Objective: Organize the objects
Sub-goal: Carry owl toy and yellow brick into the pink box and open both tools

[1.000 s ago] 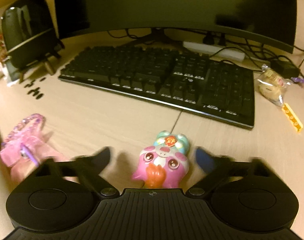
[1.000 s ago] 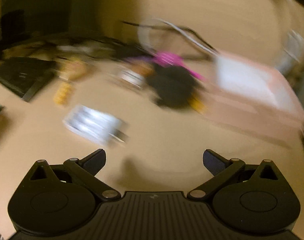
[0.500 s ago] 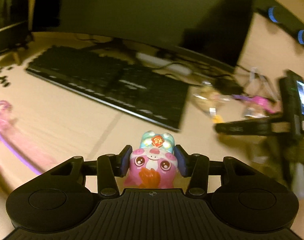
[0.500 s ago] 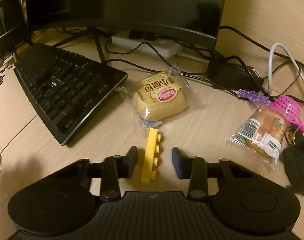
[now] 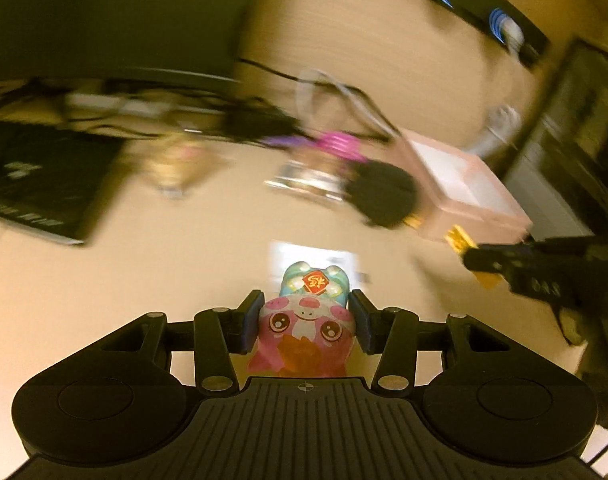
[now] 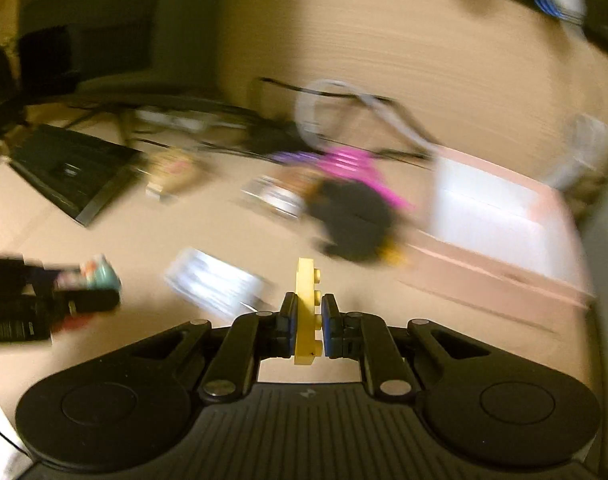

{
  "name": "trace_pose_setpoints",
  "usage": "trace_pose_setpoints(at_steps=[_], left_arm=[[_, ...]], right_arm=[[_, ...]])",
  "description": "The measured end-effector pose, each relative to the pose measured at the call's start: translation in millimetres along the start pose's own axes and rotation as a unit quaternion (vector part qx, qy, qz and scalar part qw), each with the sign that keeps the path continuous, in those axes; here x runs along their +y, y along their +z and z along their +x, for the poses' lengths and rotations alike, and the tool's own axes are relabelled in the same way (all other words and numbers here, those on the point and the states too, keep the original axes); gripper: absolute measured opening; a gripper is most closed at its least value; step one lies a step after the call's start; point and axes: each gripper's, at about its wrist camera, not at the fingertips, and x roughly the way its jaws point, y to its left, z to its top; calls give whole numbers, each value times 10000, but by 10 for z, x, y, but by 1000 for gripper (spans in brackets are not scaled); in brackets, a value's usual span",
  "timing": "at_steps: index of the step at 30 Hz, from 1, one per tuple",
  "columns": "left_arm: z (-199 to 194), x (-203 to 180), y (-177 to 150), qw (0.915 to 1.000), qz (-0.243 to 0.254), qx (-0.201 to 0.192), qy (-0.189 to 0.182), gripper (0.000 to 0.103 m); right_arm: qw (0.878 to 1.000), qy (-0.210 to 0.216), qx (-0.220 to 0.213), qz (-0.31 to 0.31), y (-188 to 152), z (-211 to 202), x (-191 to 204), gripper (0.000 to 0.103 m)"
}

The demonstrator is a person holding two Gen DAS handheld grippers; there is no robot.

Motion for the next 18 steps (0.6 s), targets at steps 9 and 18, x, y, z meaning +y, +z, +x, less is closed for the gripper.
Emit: trace_pose_setpoints(at_steps=[9, 18], left_arm=[[685, -1256, 680, 9970, 633, -18, -455, 51], [1713, -2167, 1656, 9919, 1085, -647, -87, 53]], right_arm=[[9965, -328, -209, 744, -745, -435, -955, 12], [9924, -206, -369, 1154, -872, -528, -1325, 12]])
